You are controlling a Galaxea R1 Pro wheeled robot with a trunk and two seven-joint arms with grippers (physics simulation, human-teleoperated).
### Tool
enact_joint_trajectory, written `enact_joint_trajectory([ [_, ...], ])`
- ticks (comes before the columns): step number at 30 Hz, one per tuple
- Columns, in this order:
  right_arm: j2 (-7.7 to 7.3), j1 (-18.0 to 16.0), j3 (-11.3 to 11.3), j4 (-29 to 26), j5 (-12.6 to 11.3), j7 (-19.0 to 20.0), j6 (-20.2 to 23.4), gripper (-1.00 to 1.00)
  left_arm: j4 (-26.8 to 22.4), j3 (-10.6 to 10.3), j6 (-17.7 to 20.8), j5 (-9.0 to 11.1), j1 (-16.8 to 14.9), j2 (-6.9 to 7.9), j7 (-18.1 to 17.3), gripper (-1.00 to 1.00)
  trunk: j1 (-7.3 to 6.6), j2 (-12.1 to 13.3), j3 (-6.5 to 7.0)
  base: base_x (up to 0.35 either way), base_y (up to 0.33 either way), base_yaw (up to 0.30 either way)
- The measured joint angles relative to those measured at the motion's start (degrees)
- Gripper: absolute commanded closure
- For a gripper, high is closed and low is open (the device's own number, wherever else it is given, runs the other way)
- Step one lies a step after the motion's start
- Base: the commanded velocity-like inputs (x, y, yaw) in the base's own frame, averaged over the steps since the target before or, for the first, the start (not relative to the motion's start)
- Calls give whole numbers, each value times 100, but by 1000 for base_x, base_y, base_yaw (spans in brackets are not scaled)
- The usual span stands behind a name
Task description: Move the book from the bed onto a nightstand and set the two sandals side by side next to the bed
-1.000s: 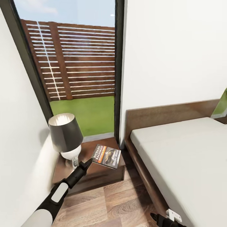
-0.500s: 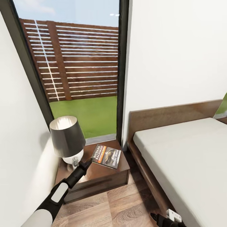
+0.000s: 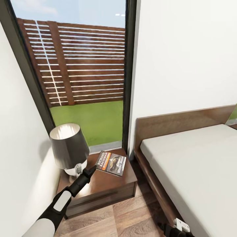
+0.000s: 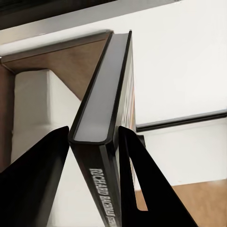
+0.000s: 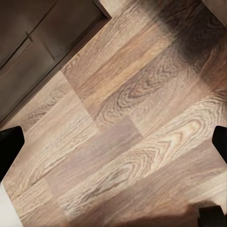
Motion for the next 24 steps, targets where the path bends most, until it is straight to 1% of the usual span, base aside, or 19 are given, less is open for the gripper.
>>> enact_joint_trajectory([
  [24,0,0,6,0,2,-11,-4,-100,9,10,5,-7,0,2,-1,100,0,0,0,132,0,0],
])
